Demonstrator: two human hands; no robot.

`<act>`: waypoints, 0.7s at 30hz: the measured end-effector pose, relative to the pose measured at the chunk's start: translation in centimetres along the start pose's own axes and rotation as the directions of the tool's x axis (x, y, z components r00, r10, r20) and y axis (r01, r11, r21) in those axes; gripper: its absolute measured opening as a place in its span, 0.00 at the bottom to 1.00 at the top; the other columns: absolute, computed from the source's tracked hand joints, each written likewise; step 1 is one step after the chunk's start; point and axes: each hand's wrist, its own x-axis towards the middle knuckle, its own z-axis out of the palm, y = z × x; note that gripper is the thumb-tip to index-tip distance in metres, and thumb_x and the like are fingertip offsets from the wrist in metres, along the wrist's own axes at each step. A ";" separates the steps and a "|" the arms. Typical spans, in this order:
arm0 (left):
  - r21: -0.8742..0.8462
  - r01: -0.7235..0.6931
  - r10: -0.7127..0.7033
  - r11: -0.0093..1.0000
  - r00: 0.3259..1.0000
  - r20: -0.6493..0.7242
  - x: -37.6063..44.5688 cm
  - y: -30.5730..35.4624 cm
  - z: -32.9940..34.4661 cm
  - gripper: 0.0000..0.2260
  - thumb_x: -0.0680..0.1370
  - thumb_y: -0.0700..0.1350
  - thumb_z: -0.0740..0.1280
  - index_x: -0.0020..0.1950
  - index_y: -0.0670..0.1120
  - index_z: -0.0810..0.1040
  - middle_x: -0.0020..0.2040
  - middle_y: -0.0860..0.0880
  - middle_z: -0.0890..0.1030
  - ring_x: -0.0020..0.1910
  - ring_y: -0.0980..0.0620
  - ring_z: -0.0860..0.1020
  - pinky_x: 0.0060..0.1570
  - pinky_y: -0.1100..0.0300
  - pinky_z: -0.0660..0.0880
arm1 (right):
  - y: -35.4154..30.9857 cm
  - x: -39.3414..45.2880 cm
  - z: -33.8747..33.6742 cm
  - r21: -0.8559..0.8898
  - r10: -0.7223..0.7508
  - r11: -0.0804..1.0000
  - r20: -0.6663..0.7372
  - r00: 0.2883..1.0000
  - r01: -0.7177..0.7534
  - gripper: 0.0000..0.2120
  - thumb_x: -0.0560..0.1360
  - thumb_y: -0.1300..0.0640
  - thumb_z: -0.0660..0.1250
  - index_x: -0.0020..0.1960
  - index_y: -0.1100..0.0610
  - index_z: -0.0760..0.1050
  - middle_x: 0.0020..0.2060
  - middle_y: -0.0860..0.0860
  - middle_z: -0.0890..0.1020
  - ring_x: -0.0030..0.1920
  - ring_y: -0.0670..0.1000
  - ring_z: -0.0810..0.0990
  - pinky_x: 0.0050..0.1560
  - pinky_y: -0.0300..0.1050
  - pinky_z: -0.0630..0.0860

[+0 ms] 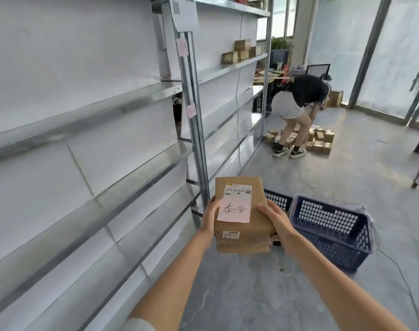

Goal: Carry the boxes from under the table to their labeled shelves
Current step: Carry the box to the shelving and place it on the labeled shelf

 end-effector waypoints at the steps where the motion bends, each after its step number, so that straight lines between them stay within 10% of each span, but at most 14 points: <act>1: -0.009 0.003 -0.003 1.000 1.000 -0.013 1.9 0.2 0.3 0.18 0.79 0.45 0.55 0.67 0.39 0.71 0.61 0.35 0.77 0.53 0.41 0.79 0.49 0.52 0.77 | -0.5 2.0 -0.3 -0.001 0.000 1.000 0.012 1.000 0.000 0.23 0.73 0.46 0.66 0.66 0.43 0.68 0.50 0.49 0.80 0.48 0.50 0.79 0.39 0.46 0.76; 14: -0.024 -0.028 0.022 0.999 0.971 -0.237 23.9 5.1 2.6 0.11 0.78 0.51 0.58 0.55 0.51 0.77 0.48 0.47 0.86 0.42 0.52 0.84 0.32 0.65 0.77 | -10.3 27.8 -2.4 -0.079 -0.036 0.995 0.215 0.976 0.054 0.25 0.74 0.48 0.66 0.69 0.49 0.67 0.50 0.50 0.79 0.47 0.48 0.78 0.37 0.44 0.76; 21: -0.070 -0.085 0.052 0.994 0.923 -0.381 33.4 8.1 -2.5 0.17 0.79 0.48 0.57 0.67 0.44 0.70 0.59 0.37 0.80 0.57 0.38 0.79 0.50 0.50 0.78 | -13.9 39.3 3.8 -0.136 -0.006 0.989 0.368 0.930 0.060 0.23 0.74 0.46 0.65 0.67 0.44 0.65 0.49 0.48 0.78 0.48 0.49 0.77 0.37 0.45 0.72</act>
